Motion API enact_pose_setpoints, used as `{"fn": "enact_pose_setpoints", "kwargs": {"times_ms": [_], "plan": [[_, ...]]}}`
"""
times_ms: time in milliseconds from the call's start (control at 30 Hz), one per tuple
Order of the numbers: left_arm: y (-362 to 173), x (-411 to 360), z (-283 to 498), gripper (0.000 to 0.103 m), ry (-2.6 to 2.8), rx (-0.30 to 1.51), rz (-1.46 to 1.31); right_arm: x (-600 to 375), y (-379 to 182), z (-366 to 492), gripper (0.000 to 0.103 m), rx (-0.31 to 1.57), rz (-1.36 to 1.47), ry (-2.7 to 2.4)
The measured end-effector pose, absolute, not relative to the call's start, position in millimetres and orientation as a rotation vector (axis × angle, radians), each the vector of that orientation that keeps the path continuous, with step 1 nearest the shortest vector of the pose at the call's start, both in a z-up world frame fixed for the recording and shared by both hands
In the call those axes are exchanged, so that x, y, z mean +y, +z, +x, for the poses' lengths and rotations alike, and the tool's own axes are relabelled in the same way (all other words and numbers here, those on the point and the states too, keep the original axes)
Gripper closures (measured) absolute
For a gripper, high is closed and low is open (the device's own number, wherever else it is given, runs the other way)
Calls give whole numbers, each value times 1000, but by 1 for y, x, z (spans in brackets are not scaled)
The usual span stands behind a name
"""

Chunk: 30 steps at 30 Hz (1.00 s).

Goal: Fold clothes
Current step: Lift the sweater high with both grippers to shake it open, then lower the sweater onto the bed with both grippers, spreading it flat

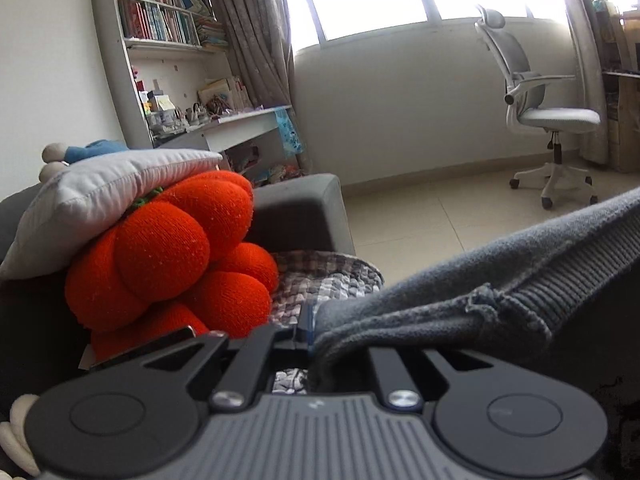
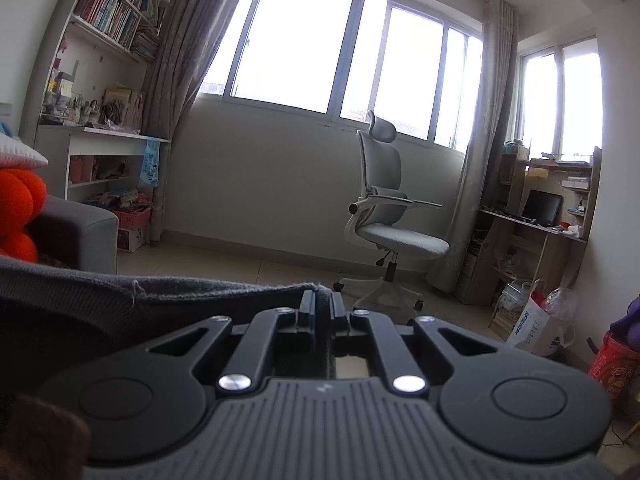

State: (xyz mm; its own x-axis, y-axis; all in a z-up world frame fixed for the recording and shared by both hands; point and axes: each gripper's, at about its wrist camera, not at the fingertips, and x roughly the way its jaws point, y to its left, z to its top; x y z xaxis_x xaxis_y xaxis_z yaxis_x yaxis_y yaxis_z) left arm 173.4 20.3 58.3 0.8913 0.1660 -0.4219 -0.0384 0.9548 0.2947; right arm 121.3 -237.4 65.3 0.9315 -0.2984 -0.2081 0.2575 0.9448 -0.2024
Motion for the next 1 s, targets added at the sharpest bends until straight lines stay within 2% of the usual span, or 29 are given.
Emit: {"fn": "enact_pose_setpoints", "kwargs": {"times_ms": [200, 367, 400, 433, 500, 667, 767, 967, 1000], "plan": [[16, 27, 209, 97, 106, 523, 307, -223, 23, 156, 96, 326, -237, -288], [3, 31, 231, 89, 70, 548, 305, -229, 16, 170, 96, 383, -222, -283], [2, 33, 233, 77, 65, 555, 298, -231, 13, 173, 96, 399, -216, -282], [1, 37, 236, 53, 69, 561, 286, -235, 10, 175, 96, 419, -211, -281], [-1, 50, 243, 38, 86, 576, 250, -242, 2, 181, 96, 461, -198, -281], [0, 86, 251, 36, 89, 622, 108, -258, -17, 191, 96, 534, -174, -304], [-4, 99, 248, 35, 81, 631, 72, -262, -14, 188, 87, 519, -192, -318], [1, 112, 236, 34, 106, 615, 27, -288, -5, 176, 85, 601, -54, -182], [5, 114, 230, 31, 108, 602, 26, -290, -3, 173, 73, 620, -46, -143]]}}
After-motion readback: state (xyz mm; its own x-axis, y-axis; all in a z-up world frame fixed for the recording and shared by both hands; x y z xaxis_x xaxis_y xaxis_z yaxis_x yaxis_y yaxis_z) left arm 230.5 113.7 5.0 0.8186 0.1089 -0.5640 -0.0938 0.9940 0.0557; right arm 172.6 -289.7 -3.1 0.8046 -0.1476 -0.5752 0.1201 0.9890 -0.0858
